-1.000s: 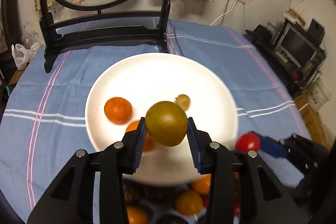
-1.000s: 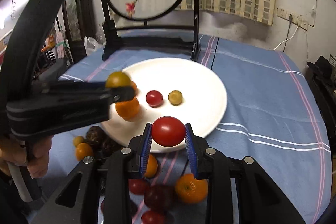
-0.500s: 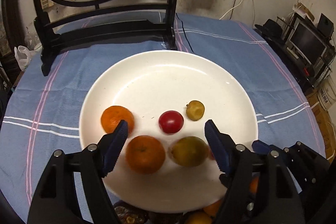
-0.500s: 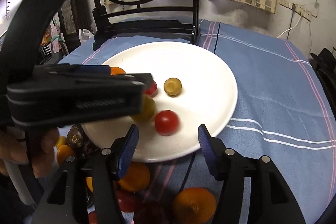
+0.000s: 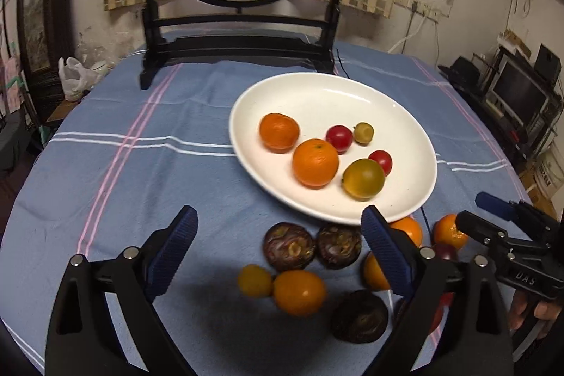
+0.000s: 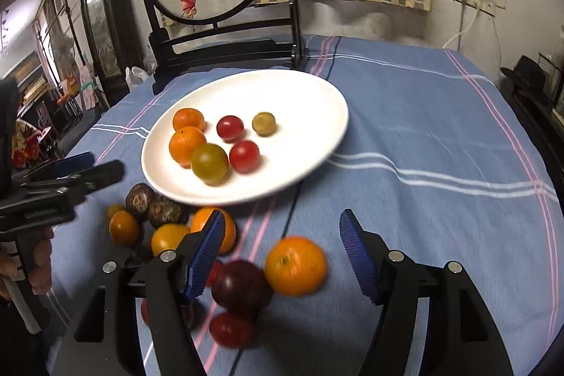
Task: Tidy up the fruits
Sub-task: 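Grasp the dark red plum with the right gripper while the left gripper grasps a small yellow fruit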
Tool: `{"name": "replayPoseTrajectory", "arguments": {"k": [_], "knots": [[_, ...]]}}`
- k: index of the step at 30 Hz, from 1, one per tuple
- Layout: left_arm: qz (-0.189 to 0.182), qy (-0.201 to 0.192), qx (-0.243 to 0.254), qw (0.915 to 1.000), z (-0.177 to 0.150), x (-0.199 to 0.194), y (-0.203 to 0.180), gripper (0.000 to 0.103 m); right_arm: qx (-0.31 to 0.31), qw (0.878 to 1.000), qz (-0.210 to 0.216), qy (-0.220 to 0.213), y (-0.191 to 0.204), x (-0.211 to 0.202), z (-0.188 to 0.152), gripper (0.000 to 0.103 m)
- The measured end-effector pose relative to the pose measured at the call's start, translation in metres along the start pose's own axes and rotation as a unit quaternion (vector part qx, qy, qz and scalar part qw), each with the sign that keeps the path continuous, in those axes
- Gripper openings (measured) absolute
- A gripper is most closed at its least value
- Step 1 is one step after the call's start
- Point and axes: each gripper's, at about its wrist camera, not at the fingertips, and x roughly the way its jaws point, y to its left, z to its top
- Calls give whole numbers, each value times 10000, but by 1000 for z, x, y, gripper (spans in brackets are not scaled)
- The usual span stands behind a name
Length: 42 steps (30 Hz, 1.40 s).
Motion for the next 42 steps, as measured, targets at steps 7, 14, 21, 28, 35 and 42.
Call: {"name": "replayPoseTrajectory", "arguments": {"k": [7, 14, 21, 28, 35, 42], "knots": [[-89, -103, -101, 9999, -9, -1, 16, 95, -71, 9995, 286, -134, 8, -15, -14, 68], [-122, 44, -492, 9987, -7, 4, 40, 95, -803, 9914, 1030, -114, 44, -51, -37, 68], [-78, 112, -532, 9985, -8, 8, 45, 95, -1404, 9840, 1033, 358, 79, -35, -46, 67], [-189, 197, -498, 9984, -11, 10, 41, 95, -2167, 9721, 479, 757, 102, -4, -48, 59], [-169, 276, -429, 9986, -13, 13, 35, 95, -2285, 9710, 309, 639, 89, 2, -58, 48], [-354, 488, -273, 9978, -20, 19, 23, 95, -2210, 9730, 414, 515, 86, 6, -59, 45]]}}
